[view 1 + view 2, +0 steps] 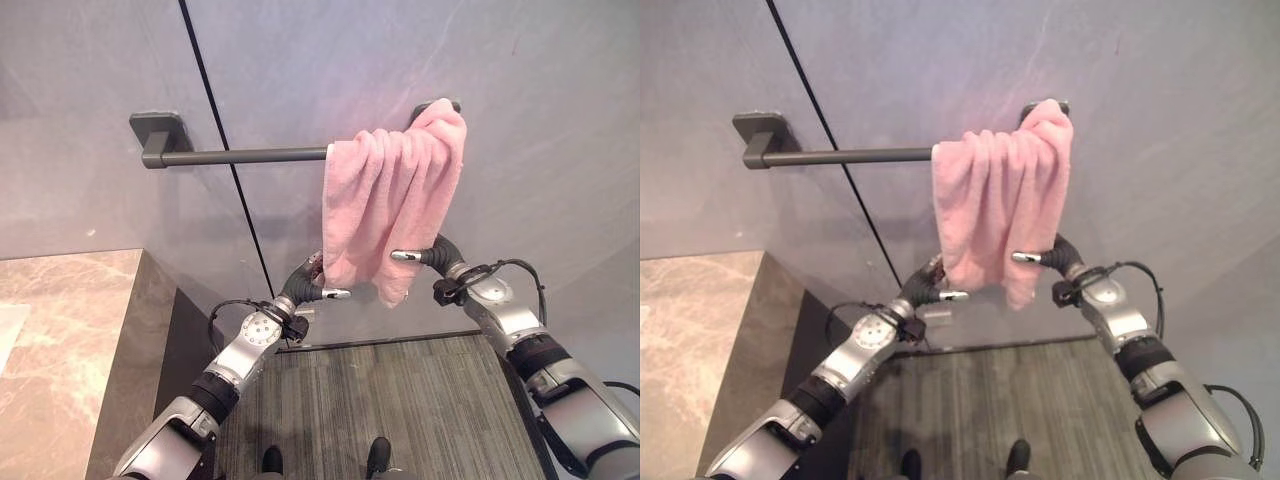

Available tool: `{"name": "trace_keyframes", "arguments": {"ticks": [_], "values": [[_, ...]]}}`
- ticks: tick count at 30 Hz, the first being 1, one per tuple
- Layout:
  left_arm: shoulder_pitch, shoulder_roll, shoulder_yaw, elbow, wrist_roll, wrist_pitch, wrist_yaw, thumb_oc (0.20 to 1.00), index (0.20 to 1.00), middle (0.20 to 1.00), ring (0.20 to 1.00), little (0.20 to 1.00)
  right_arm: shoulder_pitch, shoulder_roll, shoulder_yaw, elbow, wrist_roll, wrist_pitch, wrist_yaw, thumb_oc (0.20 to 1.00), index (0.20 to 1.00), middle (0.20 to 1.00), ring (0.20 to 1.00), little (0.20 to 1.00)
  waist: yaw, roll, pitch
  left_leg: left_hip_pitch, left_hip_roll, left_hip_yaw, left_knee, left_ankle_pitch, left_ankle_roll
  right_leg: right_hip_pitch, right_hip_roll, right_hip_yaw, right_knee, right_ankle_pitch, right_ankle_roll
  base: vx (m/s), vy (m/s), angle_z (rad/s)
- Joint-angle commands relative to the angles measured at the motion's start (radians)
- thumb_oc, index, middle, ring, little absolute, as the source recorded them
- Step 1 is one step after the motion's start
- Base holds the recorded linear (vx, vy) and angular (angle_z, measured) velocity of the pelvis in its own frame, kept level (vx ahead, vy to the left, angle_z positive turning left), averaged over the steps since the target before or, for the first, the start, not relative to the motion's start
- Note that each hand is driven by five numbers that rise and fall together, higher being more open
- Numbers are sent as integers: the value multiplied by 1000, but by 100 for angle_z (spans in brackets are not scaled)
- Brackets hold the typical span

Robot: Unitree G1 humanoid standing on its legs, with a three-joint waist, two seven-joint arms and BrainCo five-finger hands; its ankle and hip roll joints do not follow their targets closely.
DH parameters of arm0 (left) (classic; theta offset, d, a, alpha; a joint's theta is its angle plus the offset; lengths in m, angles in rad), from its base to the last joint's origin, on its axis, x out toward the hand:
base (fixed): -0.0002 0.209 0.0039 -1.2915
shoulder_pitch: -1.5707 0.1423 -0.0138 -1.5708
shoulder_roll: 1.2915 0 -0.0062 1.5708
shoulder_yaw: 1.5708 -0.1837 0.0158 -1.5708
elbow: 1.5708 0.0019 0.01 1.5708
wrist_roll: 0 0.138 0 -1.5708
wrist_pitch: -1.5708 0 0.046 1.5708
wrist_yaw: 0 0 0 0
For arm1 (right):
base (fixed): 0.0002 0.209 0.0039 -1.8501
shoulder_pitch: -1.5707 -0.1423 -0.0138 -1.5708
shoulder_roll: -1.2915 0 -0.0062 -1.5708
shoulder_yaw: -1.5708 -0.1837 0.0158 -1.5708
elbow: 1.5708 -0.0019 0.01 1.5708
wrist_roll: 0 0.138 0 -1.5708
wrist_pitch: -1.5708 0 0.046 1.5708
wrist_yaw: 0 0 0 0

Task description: Put brush and paste in cup on sink, flatten towel.

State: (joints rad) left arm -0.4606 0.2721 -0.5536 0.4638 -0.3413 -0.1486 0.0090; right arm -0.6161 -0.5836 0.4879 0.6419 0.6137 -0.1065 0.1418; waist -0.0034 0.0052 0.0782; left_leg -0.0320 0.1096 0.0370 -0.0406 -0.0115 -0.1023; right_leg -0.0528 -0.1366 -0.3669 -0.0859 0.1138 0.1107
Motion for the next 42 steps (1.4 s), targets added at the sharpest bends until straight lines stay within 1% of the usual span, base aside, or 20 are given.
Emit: {"name": "trace_keyframes", "arguments": {"ticks": [1, 2, 3, 4, 5, 8, 9, 13, 15, 16, 17, 18, 20, 23, 27, 33, 34, 36, 39, 42], "values": [[-150, -32, -27, 122, 36, -22, 55, 288, 288, 288, 288, 288, -163, 48, -14, 10, 2, -44, -38, 1000, 1000, 1000, 1000, 1000, 9, -41, 30, 46, -18, 41, -29, 66, -11, 80, -2, 22, 14, -46, 40, 0, 0, 0], [-173, -49, -21, 171, 39, -18, 87, 200, 200, 200, 200, 200, -167, 65, -10, 22, -13, -44, -61, 551, 551, 551, 551, 551, 6, -42, 29, 49, -15, 43, -29, 66, -11, 81, -1, 25, 15, -47, 38, 0, 0, 0], [-178, -53, -16, 186, 36, -17, 97, 200, 200, 200, 200, 200, -170, 77, -12, 23, -9, -45, -76, 250, 250, 250, 250, 250, 3, -43, 29, 50, -15, 44, -30, 65, -11, 80, 1, 27, 15, -47, 38, 0, 0, 0], [-179, -53, -16, 186, 36, -17, 97, 200, 200, 200, 200, 200, -171, 77, -12, 23, -9, -45, -76, 200, 200, 200, 200, 200, 3, -43, 29, 50, -15, 44, -30, 65, -11, 80, 1, 28, 15, -47, 38, 2, 5, -3], [-175, -52, 5, 183, 16, -20, 120, 200, 200, 200, 200, 200, -160, 100, -29, 13, -1, -51, -101, 200, 200, 200, 200, 200, 1, -43, 28, 53, -14, 48, -32, 65, -10, 80, 4, 34, 15, -46, 37, 3, 3, -3], [-156, -38, 25, 152, 7, -20, 123, 200, 200, 200, 200, 200, -137, 105, -41, -23, -2, -55, -107, 200, 200, 200, 200, 200, 1, -44, 26, 57, -12, 50, -34, 65, -9, 81, 5, 37, 16, -47, 37, 10, 2, -5], [-117, -1, 63, 86, 18, -22, 125, 200, 200, 200, 200, 200, -98, 95, -66, -87, -20, -60, -111, 200, 200, 200, 200, 200, 4, -44, 23, 63, -11, 50, -34, 64, -9, 85, 6, 35, 17, -50, 37, 16, 4, -5], [-12, 64, 148, -62, 29, -36, 120, 200, 200, 200, 200, 200, 1, 59, -111, -225, -55, -67, -96, 200, 200, 200, 200, 200, 14, -44, 17, 70, -11, 45, -32, 63, -9, 98, 5, 29, 18, -55, 35, 8, 1, -2], [42, 122, 219, -188, 136, -80, 158, 200, 200, 200, 200, 200, 56, 26, -146, -319, -96, -80, -90, 200, 200, 200, 200, 200, 22, -50, 15, 72, -10, 41, -33, 59, -11, 105, 4, 24, 17, -60, 34, -3, -10, 3], [77, 137, 236, -235, 163, -92, 160, 200, 200, 200, 200, 200, 81, 15, -159, -364, -109, -86, -87, 200, 200, 200, 200, 200, 22, -53, 13, 74, -10, 41, -34, 57, -11, 109, 4, 22, 16, -61, 34, 4, -21, 9], [130, 184, 286, -340, 192, -127, 150, 200, 200, 200, 200, 200, 112, -7, -183, -439, -103, -96, -71, 200, 200, 200, 200, 200, 27, -53, 16, 81, -7, 42, -33, 53, -13, 114, 7, 23, 17, -66, 35, -3, -7, 10], [133, 185, 287, -344, 192, -125, 149, 200, 200, 200, 200, 200, 114, -6, -183, -440, -104, -95, -71, 200, 200, 200, 200, 200, 25, -55, 13, 77, -8, 41, -34, 56, -12, 111, 6, 22, 17, -64, 35, 11, 0, 3], [270, 218, 390, -493, 190, -157, 147, 200, 200, 200, 200, 200, 208, -23, -228, -578, -52, -107, -21, 200, 200, 200, 200, 200, 33, -61, 1, 82, -9, 38, -38, 53, -12, 120, 5, 17, 10, -64, 36, 0, 0, 0], [394, 231, 472, -611, 156, -166, 118, 200, 200, 200, 200, 200, 266, -15, -241, -687, -14, -107, 15, 200, 200, 200, 200, 200, 44, -63, -5, 76, -12, 30, -44, 50, -11, 119, 1, 10, 6, -61, 37, -17, 4, 3], [469, 229, 501, -664, 149, -171, 98, 200, 200, 200, 200, 200, 250, 0, -201, -753, 13, -102, 40, 200, 200, 200, 200, 200, 58, -66, -2, 68, -17, 22, -47, 46, -9, 118, -5, -2, 2, -57, 37, -34, 10, 5], [492, 178, 459, -566, 137, -151, 108, 200, 200, 200, 200, 200, 144, 82, -107, -684, -16, -87, 5, 200, 200, 200, 200, 200, 89, -70, 13, 49, -23, 9, -47, 51, -6, 111, -14, -12, -1, -50, 39, -47, 14, 14], [466, 154, 440, -530, 133, -141, 146, 200, 200, 200, 200, 200, 96, 122, -88, -661, -49, -94, -55, 200, 200, 200, 200, 200, 100, -72, 21, 39, -24, 5, -47, 56, -5, 105, -17, -17, -1, -44, 40, -69, 7, 5], [464, 154, 440, -528, 133, -142, 147, 200, 200, 200, 200, 200, 94, 122, -87, -660, -50, -94, -56, 200, 200, 200, 200, 200, 99, -73, 22, 39, -24, 5, -47, 56, -5, 104, -17, -17, -1, -44, 40, -40, 3, 7], [441, 150, 440, -553, 136, -149, 175, 200, 200, 200, 200, 200, 65, 163, -85, -711, -28, -114, -74, 200, 200, 200, 200, 200, 106, -79, 28, 28, -23, 1, -47, 59, -3, 96, -19, -16, -1, -40, 43, -30, 6, 13], [436, 161, 480, -654, 155, -171, 224, 200, 200, 200, 200, 200, 44, 182, -99, -816, -52, -143, -97, 200, 200, 200, 200, 200, 111, -89, 30, 28, -23, 2, -47, 54, 2, 92, -19, -7, -1, -36, 45, -5, 6, 3]]}}
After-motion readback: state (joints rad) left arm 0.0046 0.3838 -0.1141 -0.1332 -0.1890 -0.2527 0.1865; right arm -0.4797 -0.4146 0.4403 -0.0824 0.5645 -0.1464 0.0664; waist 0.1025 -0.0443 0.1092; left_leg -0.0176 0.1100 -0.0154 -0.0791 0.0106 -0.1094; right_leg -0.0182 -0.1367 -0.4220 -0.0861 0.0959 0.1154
